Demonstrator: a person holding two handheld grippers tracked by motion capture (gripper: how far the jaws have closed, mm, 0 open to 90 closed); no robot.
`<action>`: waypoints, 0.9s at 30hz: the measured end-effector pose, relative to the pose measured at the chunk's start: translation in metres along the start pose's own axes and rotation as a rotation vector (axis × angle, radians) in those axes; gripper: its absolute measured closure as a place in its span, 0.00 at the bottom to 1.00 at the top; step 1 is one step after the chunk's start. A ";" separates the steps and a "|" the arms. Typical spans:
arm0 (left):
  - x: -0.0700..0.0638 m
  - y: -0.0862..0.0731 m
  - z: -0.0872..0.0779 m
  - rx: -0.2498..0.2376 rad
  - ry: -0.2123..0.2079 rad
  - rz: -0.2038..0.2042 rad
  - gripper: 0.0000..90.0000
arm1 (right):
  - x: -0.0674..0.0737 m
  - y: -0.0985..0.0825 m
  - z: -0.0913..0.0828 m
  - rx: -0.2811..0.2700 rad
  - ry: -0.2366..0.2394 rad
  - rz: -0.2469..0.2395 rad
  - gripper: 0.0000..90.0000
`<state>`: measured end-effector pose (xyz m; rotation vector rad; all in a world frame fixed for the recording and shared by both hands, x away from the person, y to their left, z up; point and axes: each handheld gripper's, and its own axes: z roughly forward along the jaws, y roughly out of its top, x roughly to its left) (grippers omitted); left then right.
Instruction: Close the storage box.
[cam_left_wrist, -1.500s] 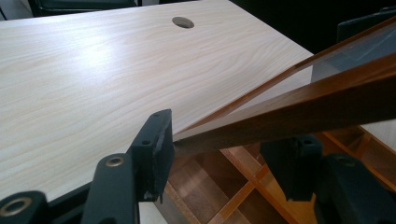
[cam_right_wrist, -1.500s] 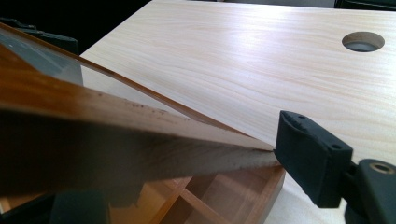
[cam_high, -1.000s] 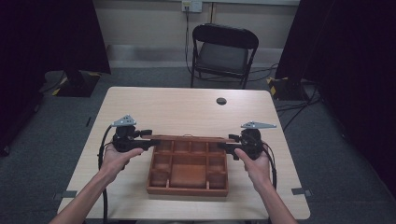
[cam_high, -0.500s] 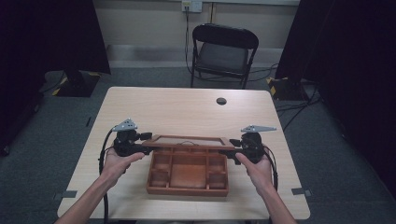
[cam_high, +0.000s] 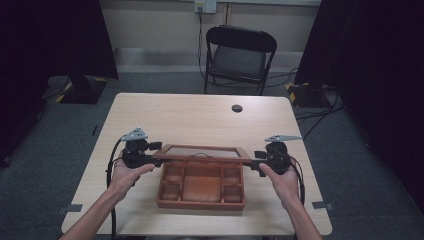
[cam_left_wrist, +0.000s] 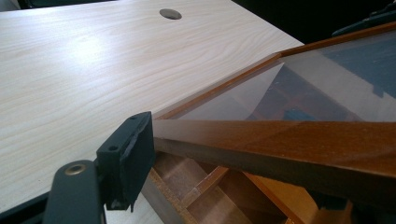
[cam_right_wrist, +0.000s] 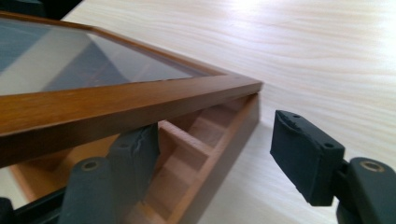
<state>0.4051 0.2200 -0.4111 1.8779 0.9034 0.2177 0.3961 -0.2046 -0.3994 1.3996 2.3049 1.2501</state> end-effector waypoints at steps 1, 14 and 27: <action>0.000 0.000 0.000 0.001 -0.001 -0.002 0.29 | 0.000 0.001 0.000 -0.004 -0.017 -0.008 0.36; -0.004 0.000 0.002 0.003 0.005 0.004 0.30 | -0.010 0.009 -0.014 -0.009 -0.111 0.009 0.37; -0.002 -0.002 0.003 0.005 0.006 -0.005 0.24 | 0.013 0.057 -0.027 -0.109 -0.040 -0.051 0.41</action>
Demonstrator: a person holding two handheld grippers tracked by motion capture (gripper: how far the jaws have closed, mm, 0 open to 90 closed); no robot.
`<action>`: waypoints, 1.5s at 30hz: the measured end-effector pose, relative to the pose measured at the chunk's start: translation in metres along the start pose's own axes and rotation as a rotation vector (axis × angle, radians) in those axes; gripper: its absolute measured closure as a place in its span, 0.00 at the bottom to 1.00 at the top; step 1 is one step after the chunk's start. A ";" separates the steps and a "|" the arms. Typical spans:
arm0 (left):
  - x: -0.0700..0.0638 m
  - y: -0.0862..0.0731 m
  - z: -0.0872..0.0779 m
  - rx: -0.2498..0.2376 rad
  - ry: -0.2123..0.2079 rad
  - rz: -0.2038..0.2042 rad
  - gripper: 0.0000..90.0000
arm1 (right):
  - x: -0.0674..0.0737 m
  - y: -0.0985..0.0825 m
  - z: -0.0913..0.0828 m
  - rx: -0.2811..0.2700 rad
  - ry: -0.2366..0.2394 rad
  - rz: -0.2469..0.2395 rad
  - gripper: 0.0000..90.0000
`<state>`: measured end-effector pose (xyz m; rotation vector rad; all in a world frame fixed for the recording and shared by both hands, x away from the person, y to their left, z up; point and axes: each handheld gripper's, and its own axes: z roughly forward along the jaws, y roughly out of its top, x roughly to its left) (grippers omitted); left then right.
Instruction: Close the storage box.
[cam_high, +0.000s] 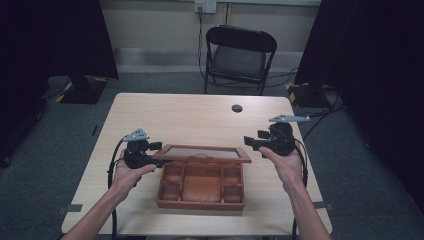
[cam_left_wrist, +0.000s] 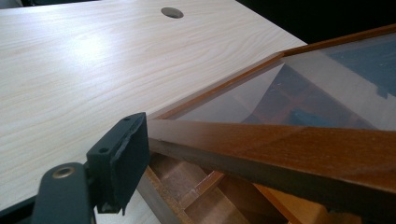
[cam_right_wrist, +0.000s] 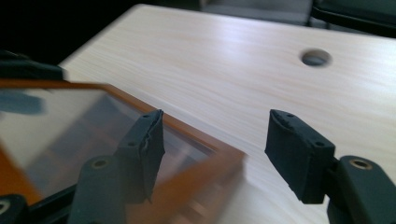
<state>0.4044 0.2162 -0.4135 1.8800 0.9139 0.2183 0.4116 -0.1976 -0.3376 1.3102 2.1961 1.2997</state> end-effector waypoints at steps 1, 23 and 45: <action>0.000 -0.001 0.000 0.001 0.003 0.000 0.23 | 0.004 0.005 -0.001 -0.013 0.015 -0.015 0.41; -0.002 -0.007 -0.002 0.008 0.010 0.022 0.21 | 0.082 0.028 0.022 0.066 0.389 -0.170 0.75; -0.001 -0.010 -0.001 0.016 0.016 0.021 0.21 | 0.097 0.017 0.046 0.184 0.524 -0.183 0.88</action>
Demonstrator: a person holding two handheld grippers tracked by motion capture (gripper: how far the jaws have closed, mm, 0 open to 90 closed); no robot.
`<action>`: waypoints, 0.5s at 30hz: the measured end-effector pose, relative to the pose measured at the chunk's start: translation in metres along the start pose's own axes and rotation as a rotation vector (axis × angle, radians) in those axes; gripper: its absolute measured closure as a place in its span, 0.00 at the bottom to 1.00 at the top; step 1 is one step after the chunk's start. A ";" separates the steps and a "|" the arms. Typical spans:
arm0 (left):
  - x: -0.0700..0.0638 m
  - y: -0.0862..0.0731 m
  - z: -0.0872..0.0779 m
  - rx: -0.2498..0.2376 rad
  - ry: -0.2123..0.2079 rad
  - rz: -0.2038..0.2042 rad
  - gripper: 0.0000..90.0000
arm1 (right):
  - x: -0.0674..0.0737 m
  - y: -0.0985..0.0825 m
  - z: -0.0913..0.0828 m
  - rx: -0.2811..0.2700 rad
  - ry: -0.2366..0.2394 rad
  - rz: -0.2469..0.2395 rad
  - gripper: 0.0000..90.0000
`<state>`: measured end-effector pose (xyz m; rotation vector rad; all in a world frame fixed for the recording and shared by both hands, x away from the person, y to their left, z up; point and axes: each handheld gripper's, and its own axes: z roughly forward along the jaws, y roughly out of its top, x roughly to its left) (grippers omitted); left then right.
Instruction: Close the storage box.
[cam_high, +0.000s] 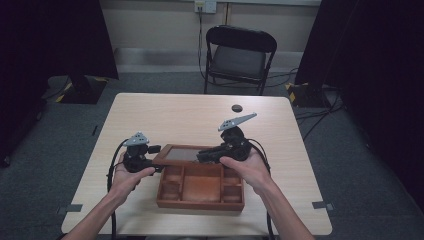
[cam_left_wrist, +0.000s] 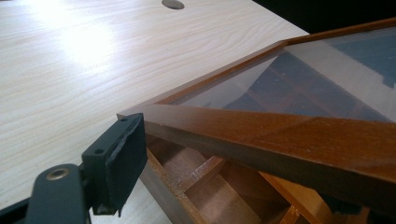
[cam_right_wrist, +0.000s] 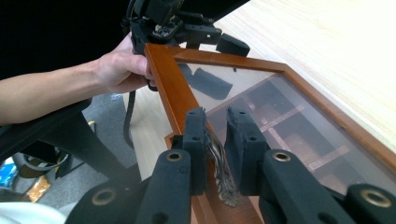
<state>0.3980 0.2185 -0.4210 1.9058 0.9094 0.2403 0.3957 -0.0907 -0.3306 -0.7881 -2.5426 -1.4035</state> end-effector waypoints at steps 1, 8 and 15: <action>0.000 0.000 0.000 0.005 0.000 0.004 0.21 | -0.001 0.000 0.001 0.006 0.008 -0.001 0.88; 0.002 -0.001 0.000 0.019 -0.009 0.014 0.21 | 0.000 -0.001 0.003 0.008 0.017 0.000 0.91; 0.024 -0.007 -0.010 0.023 0.008 -0.064 0.22 | 0.000 -0.001 0.002 0.008 0.015 -0.001 0.91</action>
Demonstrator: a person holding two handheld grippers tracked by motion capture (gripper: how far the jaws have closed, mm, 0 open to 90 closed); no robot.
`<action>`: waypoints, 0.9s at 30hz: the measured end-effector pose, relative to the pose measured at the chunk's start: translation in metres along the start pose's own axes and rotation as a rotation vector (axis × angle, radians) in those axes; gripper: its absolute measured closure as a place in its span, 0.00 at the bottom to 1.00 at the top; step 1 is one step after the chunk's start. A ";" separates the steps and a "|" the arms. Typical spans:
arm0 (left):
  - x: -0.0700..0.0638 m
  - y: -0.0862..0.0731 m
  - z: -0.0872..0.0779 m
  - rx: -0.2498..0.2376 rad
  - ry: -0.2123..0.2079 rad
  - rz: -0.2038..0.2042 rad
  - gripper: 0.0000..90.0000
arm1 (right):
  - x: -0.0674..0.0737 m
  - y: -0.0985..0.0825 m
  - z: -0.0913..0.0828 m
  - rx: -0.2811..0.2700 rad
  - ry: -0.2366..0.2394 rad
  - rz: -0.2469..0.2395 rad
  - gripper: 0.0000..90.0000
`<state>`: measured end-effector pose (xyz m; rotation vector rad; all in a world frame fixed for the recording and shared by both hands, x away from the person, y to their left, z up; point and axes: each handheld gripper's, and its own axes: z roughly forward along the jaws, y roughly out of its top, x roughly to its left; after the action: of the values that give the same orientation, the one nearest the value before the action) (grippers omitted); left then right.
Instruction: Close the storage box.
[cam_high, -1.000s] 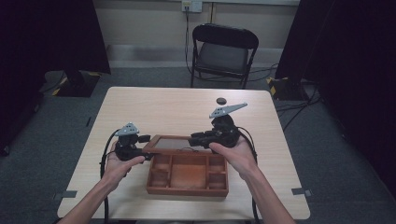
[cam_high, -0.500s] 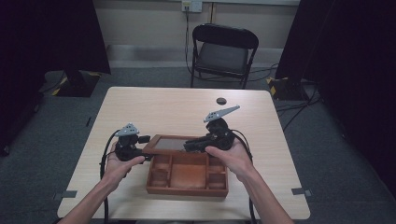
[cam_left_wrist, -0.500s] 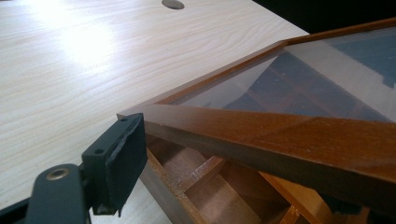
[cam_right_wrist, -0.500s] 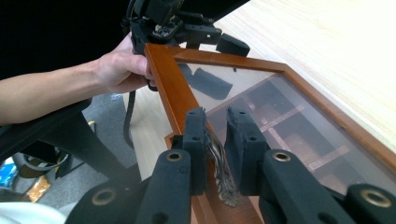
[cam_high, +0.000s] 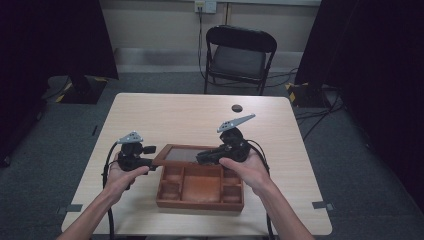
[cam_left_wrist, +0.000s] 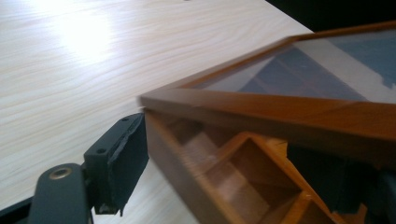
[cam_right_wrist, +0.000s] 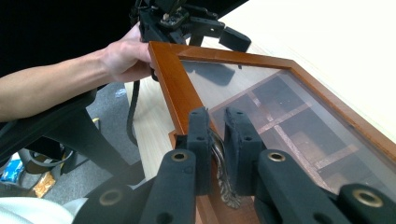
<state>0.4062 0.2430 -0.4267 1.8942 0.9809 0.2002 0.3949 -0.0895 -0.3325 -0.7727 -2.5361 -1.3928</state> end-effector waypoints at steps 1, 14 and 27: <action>0.002 0.000 -0.001 -0.001 0.008 -0.004 0.21 | 0.000 0.000 0.000 -0.001 -0.002 0.000 0.91; 0.035 -0.006 -0.016 -0.014 0.119 -0.083 0.24 | 0.003 -0.003 0.003 0.016 -0.007 -0.016 0.91; 0.035 -0.004 -0.019 -0.033 0.149 -0.076 0.24 | 0.011 -0.028 0.014 0.081 0.000 -0.027 0.91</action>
<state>0.4177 0.2816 -0.4286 1.8290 1.1405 0.3147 0.3733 -0.0866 -0.3571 -0.7270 -2.5949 -1.2885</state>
